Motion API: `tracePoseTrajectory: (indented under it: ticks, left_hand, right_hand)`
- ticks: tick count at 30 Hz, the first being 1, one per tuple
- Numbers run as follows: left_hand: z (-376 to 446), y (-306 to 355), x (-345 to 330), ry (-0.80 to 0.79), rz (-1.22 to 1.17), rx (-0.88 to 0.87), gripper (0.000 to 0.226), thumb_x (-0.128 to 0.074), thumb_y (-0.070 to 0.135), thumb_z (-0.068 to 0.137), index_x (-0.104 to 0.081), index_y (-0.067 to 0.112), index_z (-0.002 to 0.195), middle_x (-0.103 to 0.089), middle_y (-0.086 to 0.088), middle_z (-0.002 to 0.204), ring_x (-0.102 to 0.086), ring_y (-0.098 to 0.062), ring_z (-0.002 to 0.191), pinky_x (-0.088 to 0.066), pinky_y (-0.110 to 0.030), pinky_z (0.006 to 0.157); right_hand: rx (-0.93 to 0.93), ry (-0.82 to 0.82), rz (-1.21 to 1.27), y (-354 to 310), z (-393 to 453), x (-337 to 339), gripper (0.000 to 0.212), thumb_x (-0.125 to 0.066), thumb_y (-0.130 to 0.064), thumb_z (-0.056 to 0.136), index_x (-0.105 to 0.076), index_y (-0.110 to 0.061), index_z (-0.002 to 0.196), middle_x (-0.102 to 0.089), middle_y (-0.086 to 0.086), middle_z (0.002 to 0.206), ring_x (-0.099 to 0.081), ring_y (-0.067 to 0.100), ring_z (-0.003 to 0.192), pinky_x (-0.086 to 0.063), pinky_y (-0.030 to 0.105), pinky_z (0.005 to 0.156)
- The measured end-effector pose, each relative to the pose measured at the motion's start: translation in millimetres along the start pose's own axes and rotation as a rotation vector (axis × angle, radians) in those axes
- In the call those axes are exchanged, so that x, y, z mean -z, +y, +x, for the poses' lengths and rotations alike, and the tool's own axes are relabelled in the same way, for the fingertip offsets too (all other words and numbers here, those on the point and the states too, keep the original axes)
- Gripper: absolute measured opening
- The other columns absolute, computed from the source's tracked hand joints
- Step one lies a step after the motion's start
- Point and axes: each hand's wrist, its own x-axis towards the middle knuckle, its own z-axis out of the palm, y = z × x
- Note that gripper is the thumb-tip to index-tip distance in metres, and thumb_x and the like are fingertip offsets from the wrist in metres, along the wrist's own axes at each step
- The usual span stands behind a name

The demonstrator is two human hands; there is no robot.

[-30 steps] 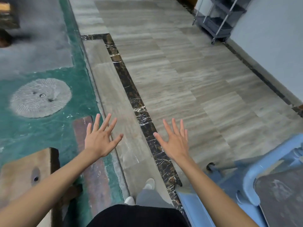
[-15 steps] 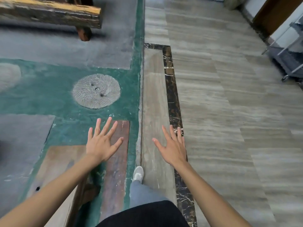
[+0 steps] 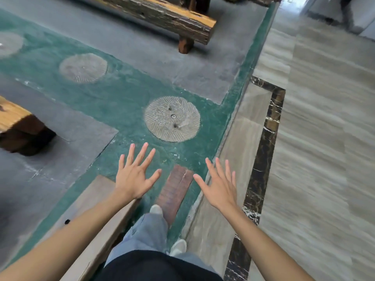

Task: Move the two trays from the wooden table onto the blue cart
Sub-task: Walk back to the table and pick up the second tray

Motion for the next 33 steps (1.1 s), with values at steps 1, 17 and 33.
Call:
tracePoseTrajectory:
  ticks: [1, 17, 33]
  left_hand:
    - [9, -9, 1, -0.006, -0.019, 0.030, 0.077, -0.014, 0.076, 0.086, -0.008, 0.040, 0.154, 0.005, 0.009, 0.164, 0.015, -0.028, 0.150, -0.007, -0.058, 0.120]
    - [189, -174, 39, 0.069, -0.204, 0.516, 0.079, -0.012, 0.076, 0.083, -0.012, 0.040, 0.154, 0.003, 0.009, 0.165, 0.009, -0.028, 0.151, -0.008, -0.055, 0.120]
    - [165, -356, 92, 0.266, -0.232, 1.000, 0.074, -0.021, 0.074, 0.089, -0.013, 0.041, 0.154, 0.006, 0.012, 0.164, 0.014, -0.025, 0.151, -0.006, -0.054, 0.120]
  right_hand:
    - [0.023, -0.014, -0.011, -11, 18, 1, 0.082, -0.020, -0.085, 0.086, -0.008, -0.046, 0.157, 0.001, -0.009, 0.168, 0.018, 0.017, 0.152, 0.004, 0.049, 0.123]
    - [0.447, -0.163, -0.182, -257, 312, 16, 0.081, -0.021, -0.081, 0.088, -0.006, -0.043, 0.157, 0.005, -0.009, 0.168, 0.020, 0.018, 0.151, 0.009, 0.047, 0.123]
    - [1.034, -0.322, -0.285, -541, 373, -48, 0.081, -0.025, -0.082, 0.087, -0.010, -0.044, 0.157, -0.002, -0.008, 0.168, 0.014, 0.018, 0.153, 0.002, 0.047, 0.124]
